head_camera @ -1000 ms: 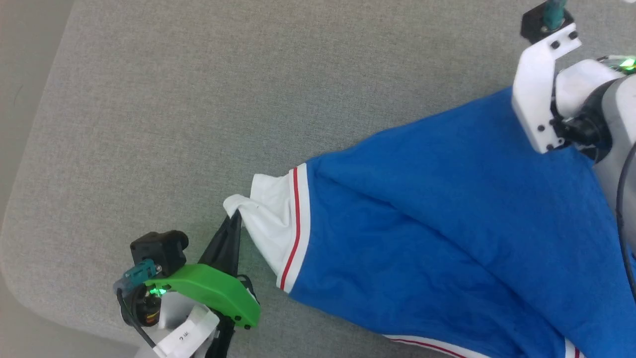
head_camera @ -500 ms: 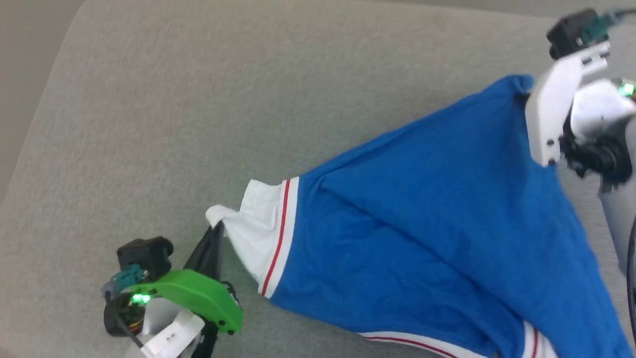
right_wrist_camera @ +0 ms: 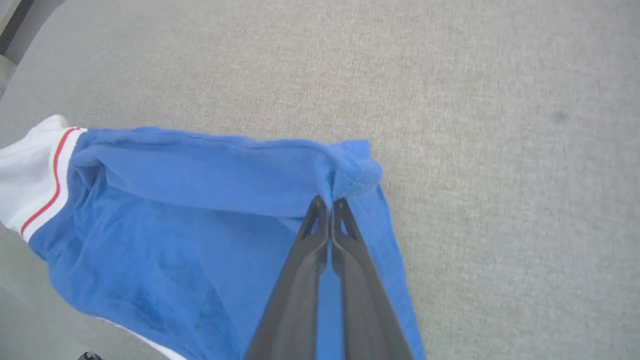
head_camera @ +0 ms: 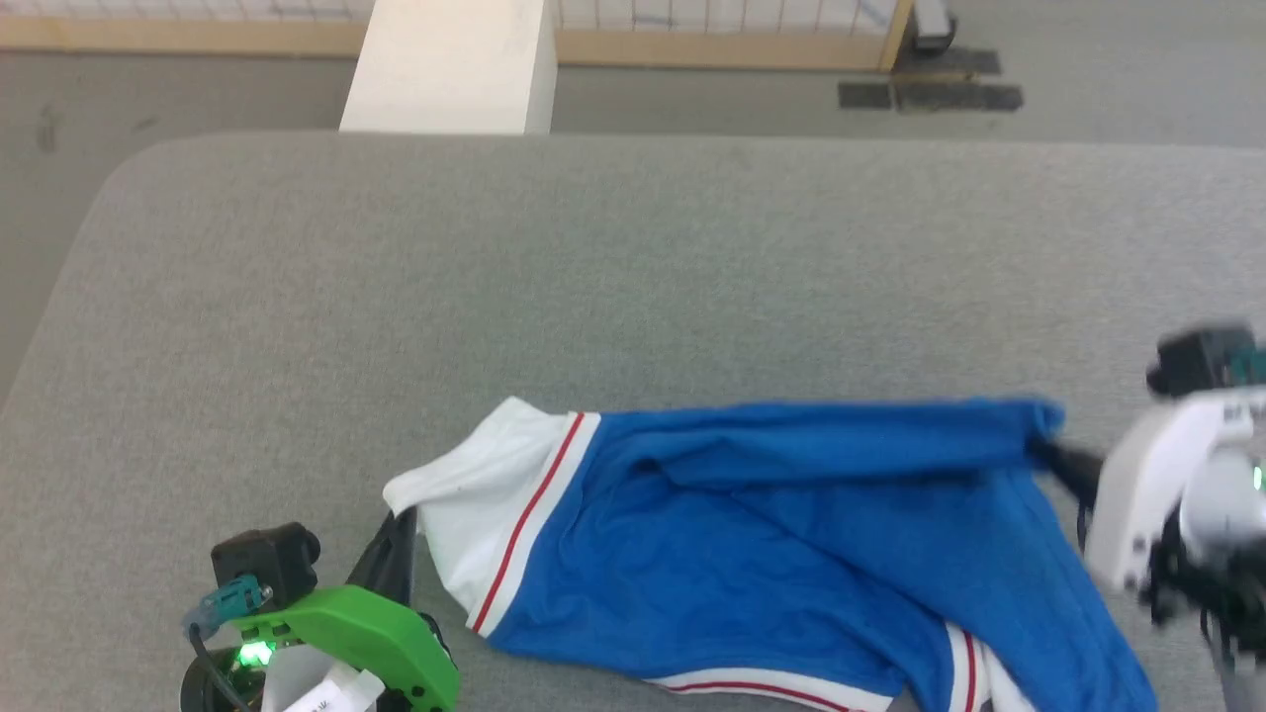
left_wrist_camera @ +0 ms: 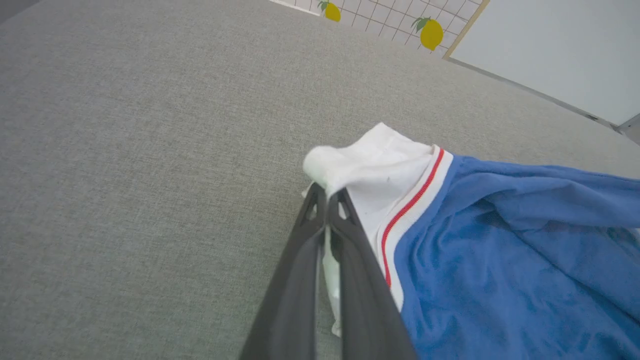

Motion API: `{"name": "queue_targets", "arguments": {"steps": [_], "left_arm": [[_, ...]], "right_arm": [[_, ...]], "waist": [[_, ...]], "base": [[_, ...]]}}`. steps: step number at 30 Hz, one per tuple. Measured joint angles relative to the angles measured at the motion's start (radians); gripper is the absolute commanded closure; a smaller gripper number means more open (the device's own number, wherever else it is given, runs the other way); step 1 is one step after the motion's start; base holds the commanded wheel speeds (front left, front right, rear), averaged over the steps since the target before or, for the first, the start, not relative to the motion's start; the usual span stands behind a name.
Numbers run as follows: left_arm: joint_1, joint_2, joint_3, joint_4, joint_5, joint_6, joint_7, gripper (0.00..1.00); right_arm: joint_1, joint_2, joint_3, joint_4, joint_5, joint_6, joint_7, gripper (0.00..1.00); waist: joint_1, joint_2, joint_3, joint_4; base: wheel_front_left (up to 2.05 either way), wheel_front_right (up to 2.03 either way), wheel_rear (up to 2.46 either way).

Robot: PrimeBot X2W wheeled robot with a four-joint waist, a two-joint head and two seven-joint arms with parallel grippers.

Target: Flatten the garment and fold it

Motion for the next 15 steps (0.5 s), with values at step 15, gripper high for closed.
{"name": "queue_targets", "arguments": {"steps": [15], "left_arm": [[0.021,-0.003,0.018,0.015,-0.060,-0.018,-0.004,1.00]], "right_arm": [[0.279,0.145,-0.130,-0.154,0.061,0.000,0.057,1.00]], "waist": [[0.0000,0.0000,-0.091,-0.048]], "base": [[0.00,0.00,0.00]]}}
